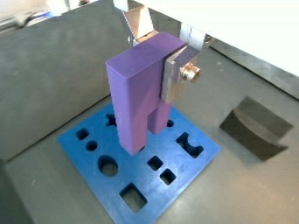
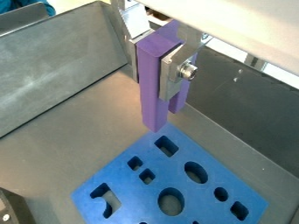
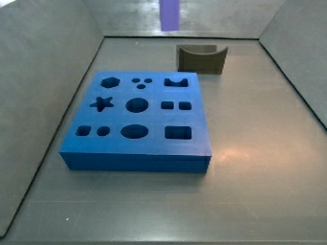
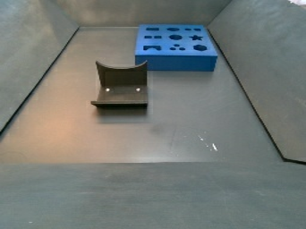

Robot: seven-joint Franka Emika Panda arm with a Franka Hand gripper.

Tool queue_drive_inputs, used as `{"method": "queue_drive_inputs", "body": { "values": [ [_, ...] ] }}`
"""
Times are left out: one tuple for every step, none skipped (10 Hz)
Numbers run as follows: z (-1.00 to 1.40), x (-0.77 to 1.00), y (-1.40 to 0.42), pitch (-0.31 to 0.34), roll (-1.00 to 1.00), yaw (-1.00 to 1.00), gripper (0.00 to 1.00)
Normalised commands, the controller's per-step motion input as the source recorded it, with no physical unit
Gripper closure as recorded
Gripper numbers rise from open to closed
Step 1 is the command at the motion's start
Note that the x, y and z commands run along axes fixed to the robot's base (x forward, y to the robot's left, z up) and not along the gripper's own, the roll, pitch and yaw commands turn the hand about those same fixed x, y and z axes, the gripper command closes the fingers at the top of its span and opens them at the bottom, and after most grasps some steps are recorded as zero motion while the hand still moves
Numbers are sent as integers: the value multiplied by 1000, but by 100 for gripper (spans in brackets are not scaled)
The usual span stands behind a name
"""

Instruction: Insert the double-square object.

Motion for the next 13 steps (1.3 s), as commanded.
{"method": "queue_drive_inputs", "body": {
  "values": [
    [-783, 509, 66, 50, 80, -780, 100],
    [-780, 569, 154, 87, 159, -660, 100],
    [-726, 469, 257, 97, 210, -606, 100],
    [-474, 329, 106, 0, 64, -866, 100],
    [-486, 20, 26, 0, 0, -1000, 100],
    [-451, 0, 0, 0, 0, -1000, 100],
    [-451, 0, 0, 0, 0, -1000, 100],
    [-449, 0, 0, 0, 0, -1000, 100],
    [-451, 0, 0, 0, 7, -1000, 100],
    [-274, 46, 6, 0, 0, -1000, 100],
    [-240, 66, 0, 0, 0, -1000, 100],
    [-251, 54, 6, 0, 0, -1000, 100],
    [-260, 40, 9, 0, 0, -1000, 100]
  ]
}}
